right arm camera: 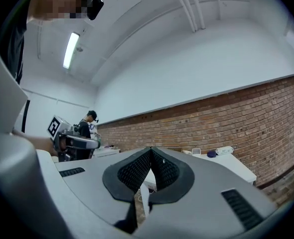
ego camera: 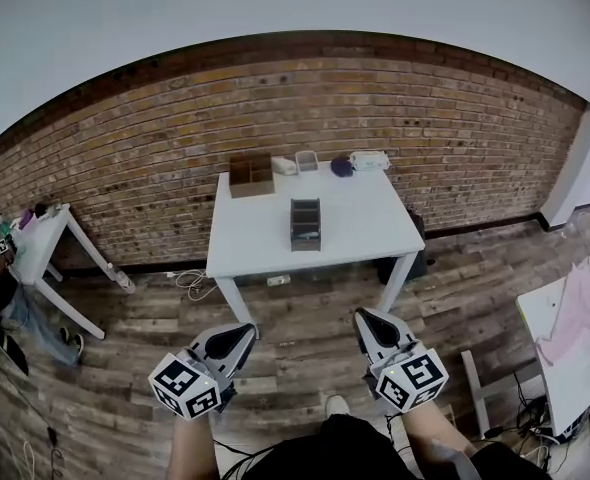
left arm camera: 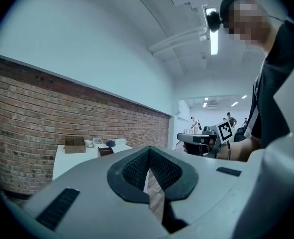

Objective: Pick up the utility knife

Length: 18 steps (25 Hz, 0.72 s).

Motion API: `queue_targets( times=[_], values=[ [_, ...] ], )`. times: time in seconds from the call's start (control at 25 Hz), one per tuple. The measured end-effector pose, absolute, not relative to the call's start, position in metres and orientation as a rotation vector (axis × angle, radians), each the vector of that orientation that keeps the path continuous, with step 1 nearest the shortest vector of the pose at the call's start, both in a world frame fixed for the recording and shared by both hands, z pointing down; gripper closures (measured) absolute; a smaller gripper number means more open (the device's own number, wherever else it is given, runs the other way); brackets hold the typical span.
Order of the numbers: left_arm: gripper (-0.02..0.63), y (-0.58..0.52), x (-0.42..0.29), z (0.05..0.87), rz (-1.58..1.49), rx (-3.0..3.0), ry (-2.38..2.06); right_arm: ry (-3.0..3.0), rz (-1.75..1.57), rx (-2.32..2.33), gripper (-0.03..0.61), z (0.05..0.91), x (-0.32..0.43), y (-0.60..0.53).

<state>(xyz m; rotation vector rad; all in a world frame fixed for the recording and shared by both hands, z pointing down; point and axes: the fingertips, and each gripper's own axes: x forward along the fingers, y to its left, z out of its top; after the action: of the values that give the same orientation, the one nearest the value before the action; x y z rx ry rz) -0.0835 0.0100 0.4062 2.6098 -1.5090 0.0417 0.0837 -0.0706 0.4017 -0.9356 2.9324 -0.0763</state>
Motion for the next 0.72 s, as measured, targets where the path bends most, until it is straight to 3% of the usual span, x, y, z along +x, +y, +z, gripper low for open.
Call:
queue_targets(
  times=[0.72],
  values=[
    [0.624,-0.138,-0.041,0.412,0.141,2.517,-1.564,3.085,-0.202,-0.682,0.58,0.428,0.1,-0.217]
  ],
)
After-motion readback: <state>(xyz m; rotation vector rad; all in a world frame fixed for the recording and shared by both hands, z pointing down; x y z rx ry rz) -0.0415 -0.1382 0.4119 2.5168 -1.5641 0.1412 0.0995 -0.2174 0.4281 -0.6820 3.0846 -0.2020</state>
